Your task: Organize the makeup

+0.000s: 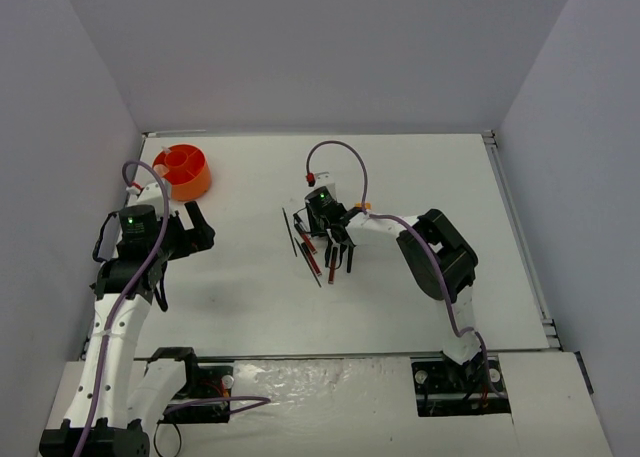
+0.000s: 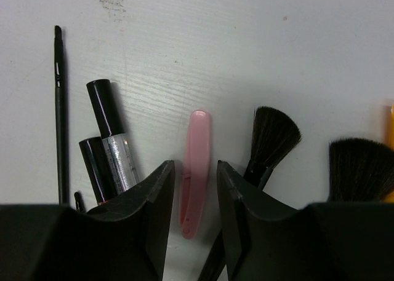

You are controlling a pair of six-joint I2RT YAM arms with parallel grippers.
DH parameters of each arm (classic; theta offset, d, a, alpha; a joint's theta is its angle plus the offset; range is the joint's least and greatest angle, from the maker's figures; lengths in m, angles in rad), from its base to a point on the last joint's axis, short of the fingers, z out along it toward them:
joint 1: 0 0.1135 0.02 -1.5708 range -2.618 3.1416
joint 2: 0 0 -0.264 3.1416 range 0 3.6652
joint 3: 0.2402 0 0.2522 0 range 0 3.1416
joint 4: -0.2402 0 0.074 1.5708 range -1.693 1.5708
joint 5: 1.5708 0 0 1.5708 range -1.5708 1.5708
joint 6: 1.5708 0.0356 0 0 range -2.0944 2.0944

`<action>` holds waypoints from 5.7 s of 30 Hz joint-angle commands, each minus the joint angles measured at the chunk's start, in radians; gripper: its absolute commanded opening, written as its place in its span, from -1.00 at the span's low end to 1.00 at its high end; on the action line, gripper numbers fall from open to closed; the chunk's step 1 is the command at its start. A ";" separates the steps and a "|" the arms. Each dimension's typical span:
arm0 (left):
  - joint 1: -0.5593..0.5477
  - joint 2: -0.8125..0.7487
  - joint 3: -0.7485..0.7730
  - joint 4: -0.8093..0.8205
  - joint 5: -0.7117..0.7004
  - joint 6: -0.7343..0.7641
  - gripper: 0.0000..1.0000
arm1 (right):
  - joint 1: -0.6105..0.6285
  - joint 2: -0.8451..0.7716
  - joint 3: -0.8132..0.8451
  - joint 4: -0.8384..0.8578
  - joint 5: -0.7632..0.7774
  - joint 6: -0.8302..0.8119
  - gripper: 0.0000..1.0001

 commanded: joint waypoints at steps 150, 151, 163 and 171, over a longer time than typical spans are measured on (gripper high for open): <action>0.159 1.129 1.167 0.302 0.041 0.078 0.05 | -0.009 -0.709 -0.529 0.302 -0.200 -0.120 0.86; 0.153 1.085 1.148 0.303 0.038 0.062 0.10 | -0.008 -0.710 -0.523 0.269 -0.181 -0.116 0.81; -0.013 0.565 0.738 0.139 -0.036 -0.070 0.54 | 0.020 -0.717 -0.529 0.043 -0.078 0.100 -0.12; -0.093 0.250 0.385 0.051 -0.011 -0.032 0.59 | 0.124 -0.597 -0.495 -0.048 0.068 0.261 -0.16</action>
